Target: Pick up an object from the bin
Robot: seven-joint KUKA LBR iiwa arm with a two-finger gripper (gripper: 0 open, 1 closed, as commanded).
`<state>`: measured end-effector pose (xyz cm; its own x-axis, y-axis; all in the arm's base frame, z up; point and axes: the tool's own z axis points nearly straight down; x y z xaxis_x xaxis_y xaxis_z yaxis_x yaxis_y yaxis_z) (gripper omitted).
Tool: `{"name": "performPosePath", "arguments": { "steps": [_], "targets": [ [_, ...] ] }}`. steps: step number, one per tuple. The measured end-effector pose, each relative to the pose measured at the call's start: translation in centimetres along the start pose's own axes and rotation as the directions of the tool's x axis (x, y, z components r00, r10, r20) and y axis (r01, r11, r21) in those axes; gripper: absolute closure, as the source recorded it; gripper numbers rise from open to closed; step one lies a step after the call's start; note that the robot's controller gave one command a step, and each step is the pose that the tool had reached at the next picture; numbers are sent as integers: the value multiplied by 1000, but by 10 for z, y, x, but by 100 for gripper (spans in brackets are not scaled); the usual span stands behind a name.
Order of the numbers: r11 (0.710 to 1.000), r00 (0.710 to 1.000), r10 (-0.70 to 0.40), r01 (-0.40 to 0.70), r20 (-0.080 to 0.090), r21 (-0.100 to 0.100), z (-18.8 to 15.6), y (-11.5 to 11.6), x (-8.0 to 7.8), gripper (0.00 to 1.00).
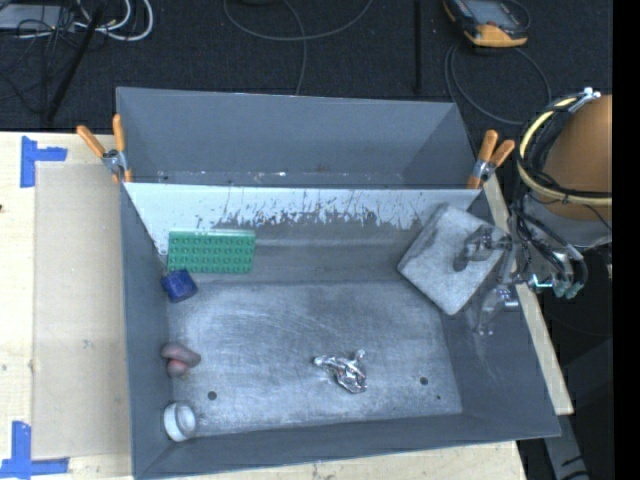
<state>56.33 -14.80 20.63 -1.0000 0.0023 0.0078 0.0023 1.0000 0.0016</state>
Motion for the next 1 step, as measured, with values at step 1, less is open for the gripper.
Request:
{"name": "performPosePath", "arguments": {
  "steps": [1],
  "targets": [
    [999, 999, 34, -34, -2, -4, 92, 86, 21, 0]
  ]
}}
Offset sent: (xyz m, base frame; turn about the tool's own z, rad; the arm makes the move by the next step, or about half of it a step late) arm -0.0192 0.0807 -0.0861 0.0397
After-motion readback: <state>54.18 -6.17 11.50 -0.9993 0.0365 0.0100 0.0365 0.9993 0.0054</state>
